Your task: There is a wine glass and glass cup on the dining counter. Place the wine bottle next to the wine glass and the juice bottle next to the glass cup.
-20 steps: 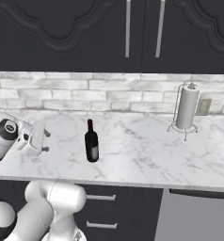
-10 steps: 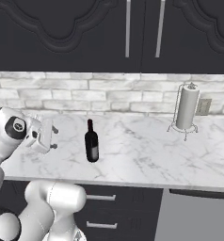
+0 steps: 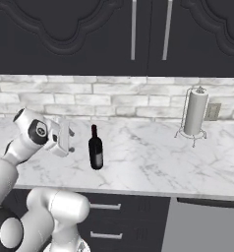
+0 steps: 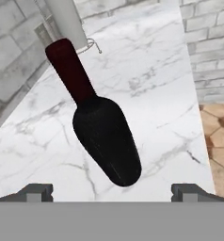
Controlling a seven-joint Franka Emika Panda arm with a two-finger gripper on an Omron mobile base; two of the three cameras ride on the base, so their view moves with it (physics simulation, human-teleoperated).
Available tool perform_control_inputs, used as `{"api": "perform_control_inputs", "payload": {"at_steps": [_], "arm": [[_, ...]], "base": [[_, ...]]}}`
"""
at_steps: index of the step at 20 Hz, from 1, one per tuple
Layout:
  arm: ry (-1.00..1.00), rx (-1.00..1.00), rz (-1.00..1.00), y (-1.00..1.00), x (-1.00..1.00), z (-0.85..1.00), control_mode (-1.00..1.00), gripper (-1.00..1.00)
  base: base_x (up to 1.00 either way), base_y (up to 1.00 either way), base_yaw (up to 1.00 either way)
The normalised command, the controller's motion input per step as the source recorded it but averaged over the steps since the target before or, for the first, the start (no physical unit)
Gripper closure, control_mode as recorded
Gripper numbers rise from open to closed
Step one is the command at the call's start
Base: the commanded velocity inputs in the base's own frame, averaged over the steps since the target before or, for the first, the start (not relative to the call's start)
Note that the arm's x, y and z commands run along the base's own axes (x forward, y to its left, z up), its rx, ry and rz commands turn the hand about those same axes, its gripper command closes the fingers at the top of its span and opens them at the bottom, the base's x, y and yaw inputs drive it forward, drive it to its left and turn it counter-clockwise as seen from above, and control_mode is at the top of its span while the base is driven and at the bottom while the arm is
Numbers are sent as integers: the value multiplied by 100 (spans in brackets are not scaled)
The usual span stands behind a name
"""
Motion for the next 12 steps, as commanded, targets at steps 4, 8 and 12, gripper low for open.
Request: {"api": "perform_control_inputs", "payload": {"at_steps": [4, 8, 12], "arm": [[1, 3, 0, -26, 43, 0, -100, -100], [1, 1, 0, -16, 11, 10, -100, -100], [0, 0, 0, -9, 0, 13, -100, -100]], "base": [[0, 0, 0], [0, 0, 0], [0, 0, 0]]}}
